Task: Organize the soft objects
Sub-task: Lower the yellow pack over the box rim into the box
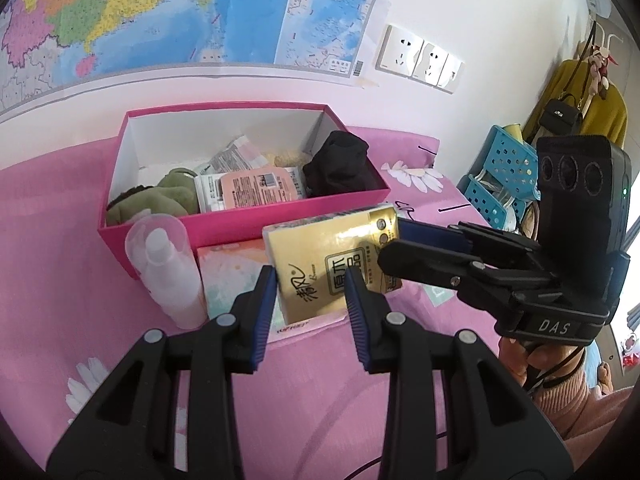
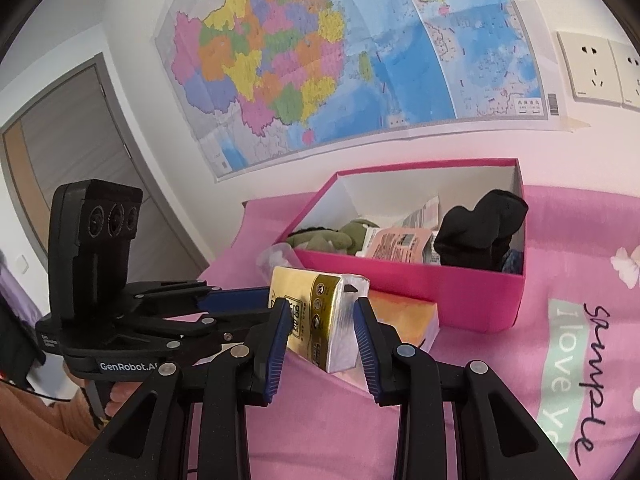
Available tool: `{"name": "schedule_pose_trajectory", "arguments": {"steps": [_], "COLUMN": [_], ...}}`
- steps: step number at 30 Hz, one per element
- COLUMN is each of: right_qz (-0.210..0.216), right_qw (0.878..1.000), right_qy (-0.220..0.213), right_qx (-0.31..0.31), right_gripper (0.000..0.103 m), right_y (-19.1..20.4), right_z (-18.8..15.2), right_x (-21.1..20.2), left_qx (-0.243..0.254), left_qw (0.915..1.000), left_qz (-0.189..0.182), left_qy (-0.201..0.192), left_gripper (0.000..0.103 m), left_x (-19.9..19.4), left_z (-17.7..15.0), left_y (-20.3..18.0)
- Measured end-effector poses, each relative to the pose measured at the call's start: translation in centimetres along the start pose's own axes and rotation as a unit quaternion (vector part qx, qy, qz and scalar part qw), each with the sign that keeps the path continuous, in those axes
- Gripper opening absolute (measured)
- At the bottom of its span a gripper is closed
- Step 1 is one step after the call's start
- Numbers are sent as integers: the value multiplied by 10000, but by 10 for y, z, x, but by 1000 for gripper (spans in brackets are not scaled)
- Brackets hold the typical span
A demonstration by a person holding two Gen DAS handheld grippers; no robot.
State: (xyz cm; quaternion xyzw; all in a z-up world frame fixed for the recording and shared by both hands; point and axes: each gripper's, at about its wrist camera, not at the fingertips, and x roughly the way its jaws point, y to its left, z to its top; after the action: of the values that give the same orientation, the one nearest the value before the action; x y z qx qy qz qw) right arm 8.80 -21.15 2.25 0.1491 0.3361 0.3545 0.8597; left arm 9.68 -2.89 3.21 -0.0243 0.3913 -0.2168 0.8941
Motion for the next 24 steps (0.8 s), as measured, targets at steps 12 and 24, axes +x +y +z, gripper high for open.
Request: {"name": "schedule_pose_trajectory", "arguments": {"steps": [12, 24], "right_qz": [0, -18], "right_qw": [9999, 9997], "right_qy": [-116, -212], "right_qx": [-98, -118], "right_gripper": [34, 34], "right_y": [-1, -6], "right_z": [15, 26], "right_x": [0, 1], "left_qx": [29, 58], "left_qw": [10000, 9999], "left_qz": [74, 96], "left_qy": [-33, -31], "left_gripper": [37, 37], "left_x": [5, 12], "left_z": [15, 28], "left_y": [2, 2]}}
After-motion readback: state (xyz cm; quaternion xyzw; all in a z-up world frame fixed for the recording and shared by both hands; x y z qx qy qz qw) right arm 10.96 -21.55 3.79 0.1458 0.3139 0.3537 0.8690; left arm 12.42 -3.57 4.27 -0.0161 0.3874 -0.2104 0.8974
